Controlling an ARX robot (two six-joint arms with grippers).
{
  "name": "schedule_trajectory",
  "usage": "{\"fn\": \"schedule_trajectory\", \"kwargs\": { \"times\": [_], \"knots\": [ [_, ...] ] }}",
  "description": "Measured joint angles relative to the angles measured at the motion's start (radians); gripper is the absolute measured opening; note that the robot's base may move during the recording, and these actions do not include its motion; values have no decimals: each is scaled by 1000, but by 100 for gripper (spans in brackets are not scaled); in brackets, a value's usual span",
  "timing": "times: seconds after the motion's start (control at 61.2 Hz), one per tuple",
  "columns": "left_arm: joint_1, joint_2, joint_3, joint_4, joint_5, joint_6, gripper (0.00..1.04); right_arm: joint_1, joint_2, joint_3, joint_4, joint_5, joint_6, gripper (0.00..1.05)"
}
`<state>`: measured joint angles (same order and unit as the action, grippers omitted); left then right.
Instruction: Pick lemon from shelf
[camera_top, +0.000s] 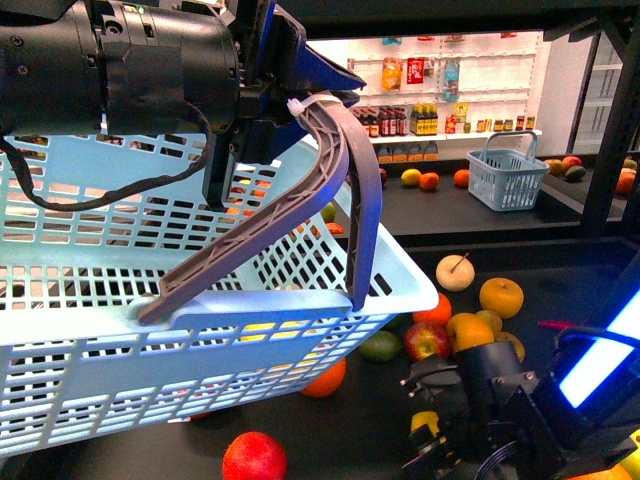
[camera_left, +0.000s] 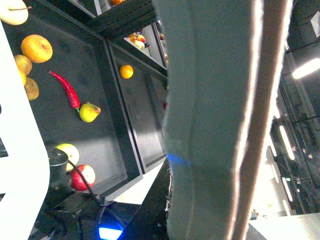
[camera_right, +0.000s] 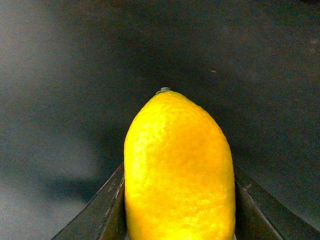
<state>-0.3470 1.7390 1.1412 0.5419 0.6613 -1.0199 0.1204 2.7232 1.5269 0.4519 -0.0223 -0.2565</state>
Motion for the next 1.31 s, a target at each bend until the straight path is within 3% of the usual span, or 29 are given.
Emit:
{"fn": "schedule_trajectory", "kwargs": {
  "times": [0.229,0.457,0.588,0.8,1.307],
  "knots": [
    [0,0,0,0,0,0,7,-99,-304,-201,51,-24,44,46],
    [0,0,0,0,0,1,7,-121,-662,-364,-24,-159,195,46],
    [0,0,0,0,0,0,7,-89,-835,-395,-82,-219,317,46],
    [0,0,0,0,0,0,7,0,-951,-401,-119,-235,478,46],
    [0,0,0,0,0,0,7,181,-892,-417,-115,-164,592,46]
  ]
}}
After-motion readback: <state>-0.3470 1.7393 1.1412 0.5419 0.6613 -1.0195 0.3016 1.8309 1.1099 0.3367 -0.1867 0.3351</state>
